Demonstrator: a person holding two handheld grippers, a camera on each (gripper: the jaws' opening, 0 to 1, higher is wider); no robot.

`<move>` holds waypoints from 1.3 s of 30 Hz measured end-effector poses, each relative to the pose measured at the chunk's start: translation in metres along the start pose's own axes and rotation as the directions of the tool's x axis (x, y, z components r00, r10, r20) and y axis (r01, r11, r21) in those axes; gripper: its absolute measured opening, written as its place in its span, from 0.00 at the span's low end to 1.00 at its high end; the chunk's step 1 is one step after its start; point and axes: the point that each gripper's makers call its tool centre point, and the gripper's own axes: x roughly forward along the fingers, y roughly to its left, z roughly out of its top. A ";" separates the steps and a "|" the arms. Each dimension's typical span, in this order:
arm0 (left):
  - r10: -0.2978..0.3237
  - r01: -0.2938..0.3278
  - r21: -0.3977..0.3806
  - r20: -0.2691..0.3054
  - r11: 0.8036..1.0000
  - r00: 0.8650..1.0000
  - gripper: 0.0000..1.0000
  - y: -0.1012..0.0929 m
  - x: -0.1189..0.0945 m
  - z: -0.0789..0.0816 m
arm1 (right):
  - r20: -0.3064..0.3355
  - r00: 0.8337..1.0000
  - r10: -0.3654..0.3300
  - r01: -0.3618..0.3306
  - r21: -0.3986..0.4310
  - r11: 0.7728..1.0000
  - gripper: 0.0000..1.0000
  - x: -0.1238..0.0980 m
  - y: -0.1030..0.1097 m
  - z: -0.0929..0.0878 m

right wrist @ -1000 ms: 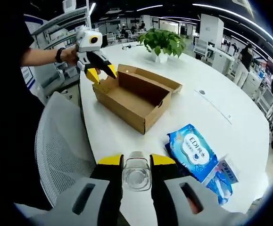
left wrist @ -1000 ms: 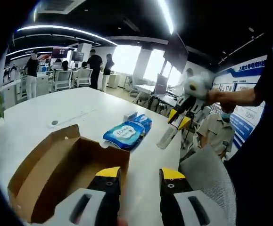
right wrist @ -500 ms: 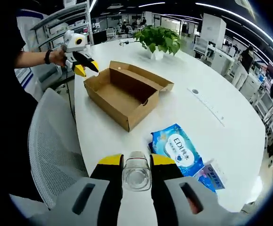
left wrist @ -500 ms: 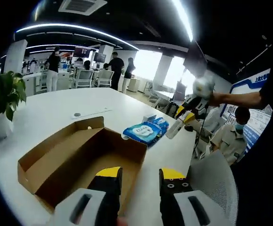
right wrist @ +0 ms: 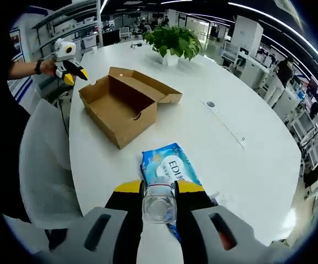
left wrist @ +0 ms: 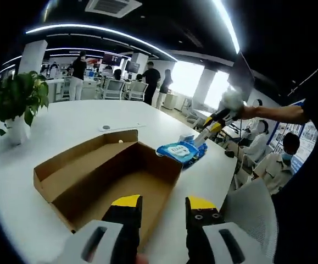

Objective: Operate the shoe box by opening the lid, removing the specified soft item, and placing it in the target area until the item is outside and the box remains undamaged.

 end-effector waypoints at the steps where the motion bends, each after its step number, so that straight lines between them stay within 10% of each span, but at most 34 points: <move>1: 0.006 -0.006 -0.004 0.002 1.000 1.000 0.31 0.001 -0.002 0.000 | -0.001 1.000 0.001 -0.001 -0.002 1.000 0.19 0.001 -0.003 0.000; 39: 0.100 -0.101 -0.059 -0.019 0.993 0.995 0.31 0.020 -0.019 -0.011 | -0.134 0.991 0.006 -0.029 -0.171 0.985 0.19 0.060 -0.104 -0.027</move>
